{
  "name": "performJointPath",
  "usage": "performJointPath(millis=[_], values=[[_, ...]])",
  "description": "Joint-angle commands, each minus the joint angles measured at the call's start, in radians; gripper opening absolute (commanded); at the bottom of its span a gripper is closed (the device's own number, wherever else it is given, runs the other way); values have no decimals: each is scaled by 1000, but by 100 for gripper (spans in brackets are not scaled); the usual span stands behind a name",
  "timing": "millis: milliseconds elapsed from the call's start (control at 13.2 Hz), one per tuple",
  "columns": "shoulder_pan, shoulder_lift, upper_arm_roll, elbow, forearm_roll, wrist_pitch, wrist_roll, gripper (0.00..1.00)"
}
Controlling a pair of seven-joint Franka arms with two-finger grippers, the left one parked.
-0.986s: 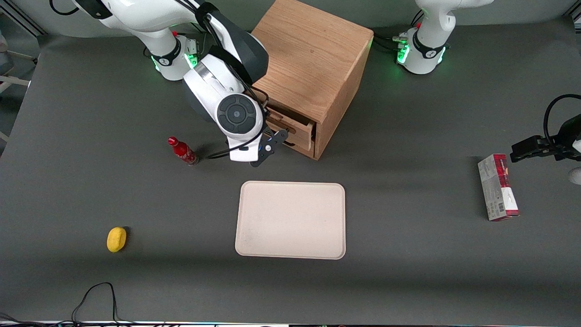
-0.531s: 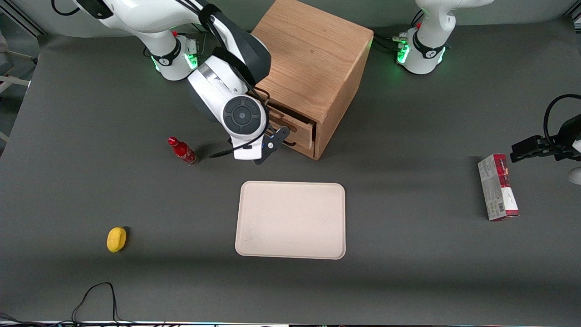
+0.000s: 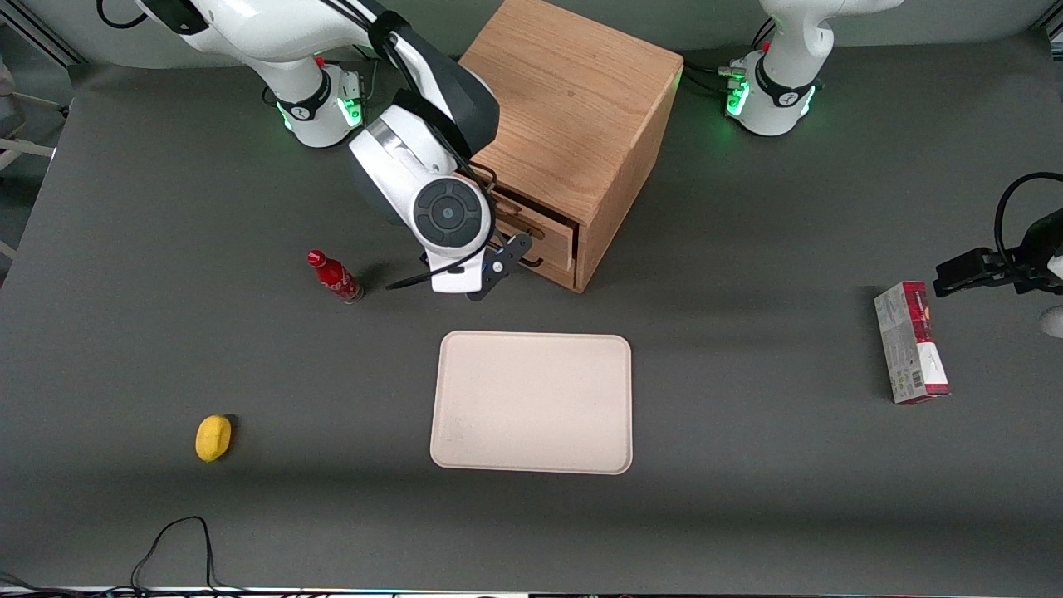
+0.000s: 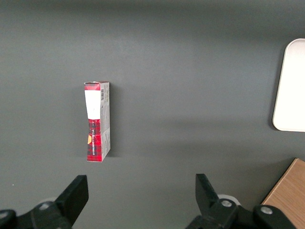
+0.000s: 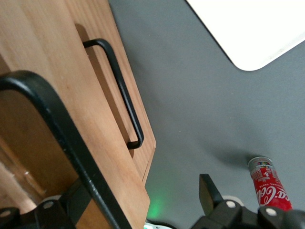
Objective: Open upper drawer
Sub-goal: 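Pull the upper drawer outward by its handle with the right gripper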
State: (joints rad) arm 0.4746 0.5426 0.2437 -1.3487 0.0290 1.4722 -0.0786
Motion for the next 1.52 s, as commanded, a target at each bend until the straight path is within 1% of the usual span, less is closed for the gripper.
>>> performJointPath(millis=[0,228,303,683,910,1138,1441], values=[[-13,22,-6,5,6,33,-21,100],[-39,30,-9,6,6,60,-23,100],[-77,31,-7,11,11,62,-29,100],[-126,31,-6,37,14,82,-33,100],[-133,40,-7,68,9,92,-196,100],[-166,74,-4,92,14,106,-210,100],[-169,86,-6,94,14,137,-224,100]])
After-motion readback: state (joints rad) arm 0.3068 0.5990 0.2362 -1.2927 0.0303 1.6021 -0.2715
